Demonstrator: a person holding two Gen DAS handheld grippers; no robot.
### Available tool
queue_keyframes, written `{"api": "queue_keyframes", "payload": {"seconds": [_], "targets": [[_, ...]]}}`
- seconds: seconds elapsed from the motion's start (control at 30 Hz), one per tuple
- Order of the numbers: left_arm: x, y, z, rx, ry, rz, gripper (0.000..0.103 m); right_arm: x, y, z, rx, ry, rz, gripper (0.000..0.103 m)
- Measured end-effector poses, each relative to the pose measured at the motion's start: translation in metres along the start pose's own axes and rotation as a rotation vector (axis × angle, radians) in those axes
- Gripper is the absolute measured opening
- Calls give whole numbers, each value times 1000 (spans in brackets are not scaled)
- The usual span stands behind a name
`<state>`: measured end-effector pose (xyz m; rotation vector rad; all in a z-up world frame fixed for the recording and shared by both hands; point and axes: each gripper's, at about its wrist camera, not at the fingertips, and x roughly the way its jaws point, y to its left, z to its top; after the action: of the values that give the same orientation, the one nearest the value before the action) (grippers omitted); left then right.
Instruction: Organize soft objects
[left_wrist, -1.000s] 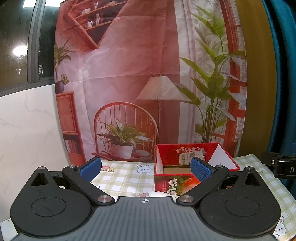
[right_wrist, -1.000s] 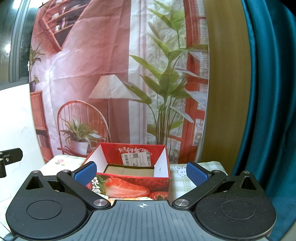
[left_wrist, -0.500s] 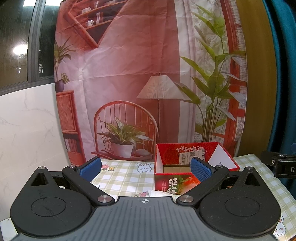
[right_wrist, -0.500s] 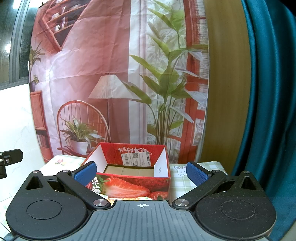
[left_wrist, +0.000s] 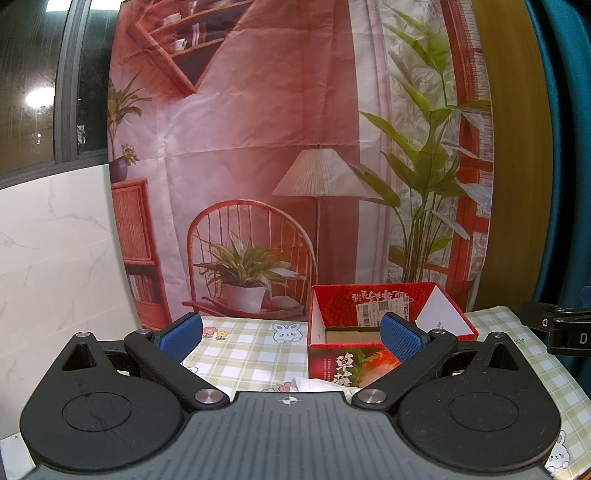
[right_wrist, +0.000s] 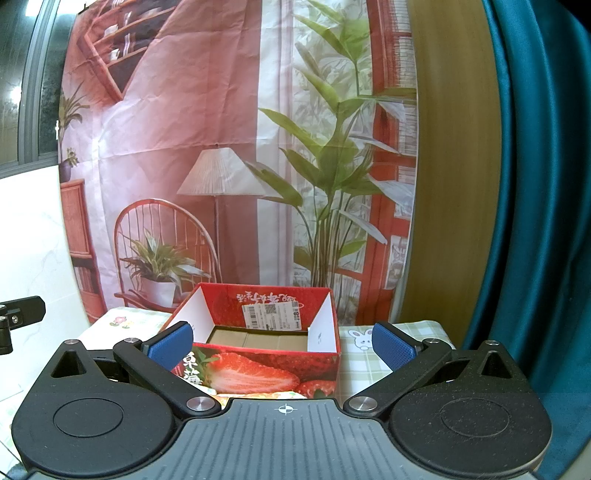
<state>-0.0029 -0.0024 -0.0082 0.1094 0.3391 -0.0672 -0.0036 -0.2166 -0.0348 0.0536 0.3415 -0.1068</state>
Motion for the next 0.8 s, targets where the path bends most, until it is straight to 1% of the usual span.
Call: {"api": "queue_keyframes", "payload": {"seconds": [0.2,0.3,0.4,0.53,0.63,0.7,0.8], "targets": [[7,1,-6,-1,32,-8,103,0,1,1,1,-5,5,103],[14,1,-13,20,60,-3,103,1,-1,-4,12,-19,37,103],[26,3,-27,48,104,4,103,4,-2,-18,9,-24,67,103],[47,7,-51,75,198,-11,103,11,-1,-44,-14,-18,64,103],[66,12,-71,70,284,-39,103,23,-3,-65,-28,32,49,103],[79,14,-83,61,341,-59,103,34,-6,-80,-15,91,53,103],[100,18,-100,27,433,-113,103,50,-13,-104,29,179,55,103]]}}
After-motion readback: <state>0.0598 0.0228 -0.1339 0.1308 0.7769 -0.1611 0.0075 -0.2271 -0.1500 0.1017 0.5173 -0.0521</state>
